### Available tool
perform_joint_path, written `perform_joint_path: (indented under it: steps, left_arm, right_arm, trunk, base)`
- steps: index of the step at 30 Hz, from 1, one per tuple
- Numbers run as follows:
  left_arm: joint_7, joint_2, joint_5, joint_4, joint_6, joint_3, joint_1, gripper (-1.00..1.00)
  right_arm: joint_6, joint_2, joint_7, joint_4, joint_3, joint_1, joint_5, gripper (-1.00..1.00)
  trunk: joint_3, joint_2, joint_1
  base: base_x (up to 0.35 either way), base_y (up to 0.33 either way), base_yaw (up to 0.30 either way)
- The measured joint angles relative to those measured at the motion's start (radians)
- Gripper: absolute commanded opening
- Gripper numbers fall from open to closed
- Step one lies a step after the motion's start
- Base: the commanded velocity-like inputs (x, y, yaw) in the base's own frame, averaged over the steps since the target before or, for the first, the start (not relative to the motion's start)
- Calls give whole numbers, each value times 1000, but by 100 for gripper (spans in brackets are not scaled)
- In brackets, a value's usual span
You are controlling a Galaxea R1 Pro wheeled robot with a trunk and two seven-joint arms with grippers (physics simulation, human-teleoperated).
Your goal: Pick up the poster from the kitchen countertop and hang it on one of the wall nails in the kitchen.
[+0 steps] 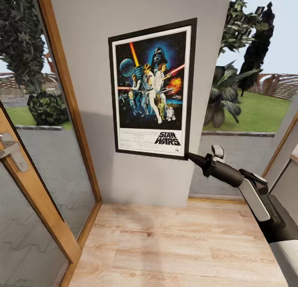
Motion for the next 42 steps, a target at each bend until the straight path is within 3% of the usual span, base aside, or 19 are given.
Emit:
perform_joint_path:
  steps: [4,5,7,9,12,24,27,32,42]
  left_arm:
    - [0,1,0,-1,0,1,0,100]
    - [0,1,0,-1,0,1,0,100]
    - [0,1,0,-1,0,1,0,100]
    - [0,1,0,-1,0,1,0,100]
    - [0,1,0,-1,0,2,0,100]
    - [0,2,0,-3,0,3,0,100]
    - [0,2,0,-4,0,3,0,100]
    - [0,2,0,-4,0,3,0,100]
    - [0,2,0,-4,0,3,0,100]
  right_arm:
    - [14,0,-8,5,0,-50,-2,-100]
    - [18,2,-50,7,0,-68,-7,-100]
    - [24,6,-99,8,1,-78,-41,-100]
    - [54,11,-169,6,2,-89,-130,-100]
    - [80,12,-192,6,3,-119,-160,-100]
    - [88,11,-191,18,9,-135,-163,-100]
    - [88,9,-188,21,29,-135,-162,-100]
    - [85,6,-124,23,83,-135,-151,-100]
    - [80,5,-28,39,98,-135,-121,-100]
  trunk:
    - [0,0,0]
    - [0,0,0]
    - [0,0,0]
    - [0,0,0]
    - [0,0,0]
    - [0,0,0]
    - [0,0,0]
    - [0,0,0]
    - [0,0,0]
  base:
    - [0,0,0]
    - [0,0,0]
    - [0,0,0]
    - [0,0,0]
    - [0,0,0]
    - [0,0,0]
    - [0,0,0]
    - [0,0,0]
    - [0,0,0]
